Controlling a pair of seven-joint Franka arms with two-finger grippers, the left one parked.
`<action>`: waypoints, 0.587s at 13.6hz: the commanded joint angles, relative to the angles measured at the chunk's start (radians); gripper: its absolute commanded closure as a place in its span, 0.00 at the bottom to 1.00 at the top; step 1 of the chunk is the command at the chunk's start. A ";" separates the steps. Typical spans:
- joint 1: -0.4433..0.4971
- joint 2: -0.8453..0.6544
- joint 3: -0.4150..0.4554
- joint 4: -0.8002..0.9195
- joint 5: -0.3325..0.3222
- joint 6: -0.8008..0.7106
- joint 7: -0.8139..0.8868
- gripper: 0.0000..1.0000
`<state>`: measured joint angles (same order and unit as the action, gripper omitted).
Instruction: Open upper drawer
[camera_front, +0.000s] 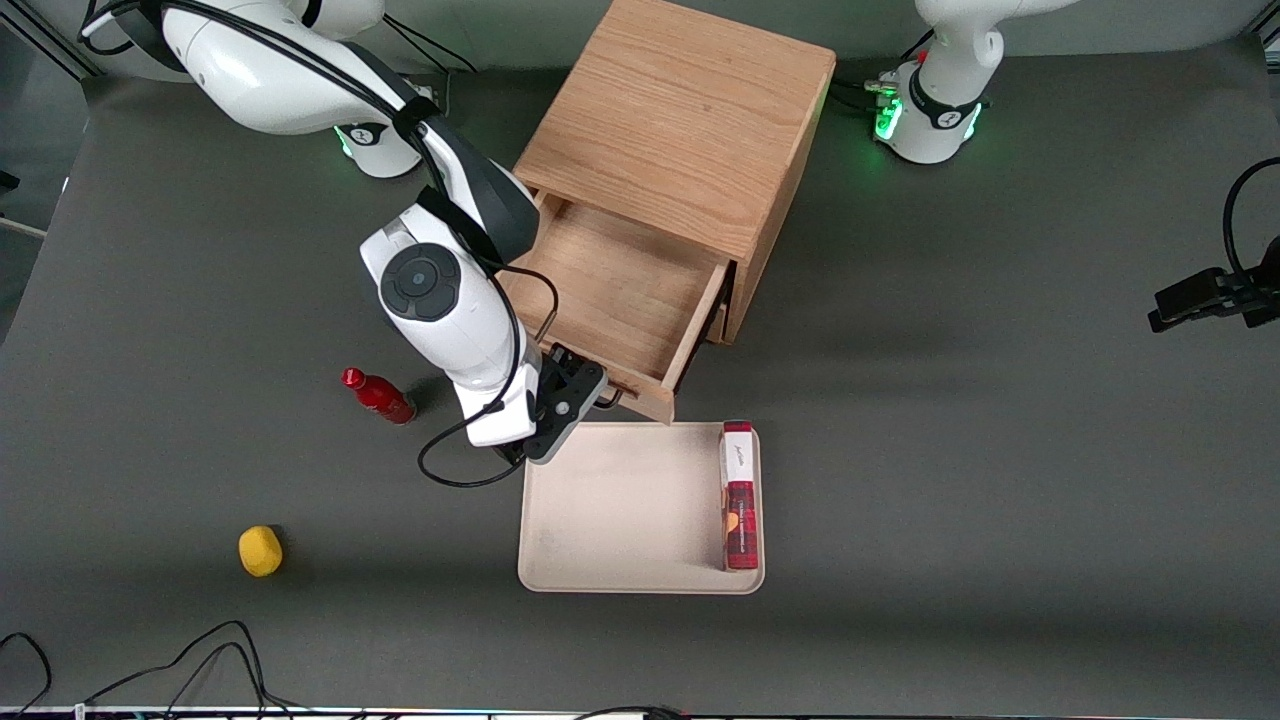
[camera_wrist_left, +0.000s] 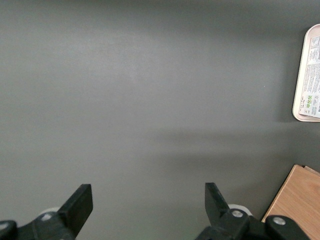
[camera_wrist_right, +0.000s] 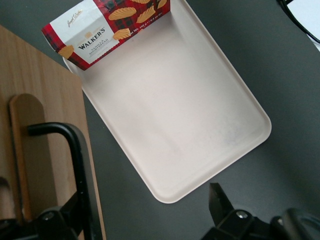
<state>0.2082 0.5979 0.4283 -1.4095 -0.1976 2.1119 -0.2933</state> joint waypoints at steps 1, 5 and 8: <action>-0.004 0.025 -0.005 0.043 -0.033 -0.044 -0.015 0.00; 0.008 0.025 0.001 0.076 -0.033 -0.099 -0.014 0.00; 0.013 0.025 0.006 0.098 -0.033 -0.131 -0.014 0.00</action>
<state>0.2132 0.6068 0.4290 -1.3598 -0.2049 2.0213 -0.2938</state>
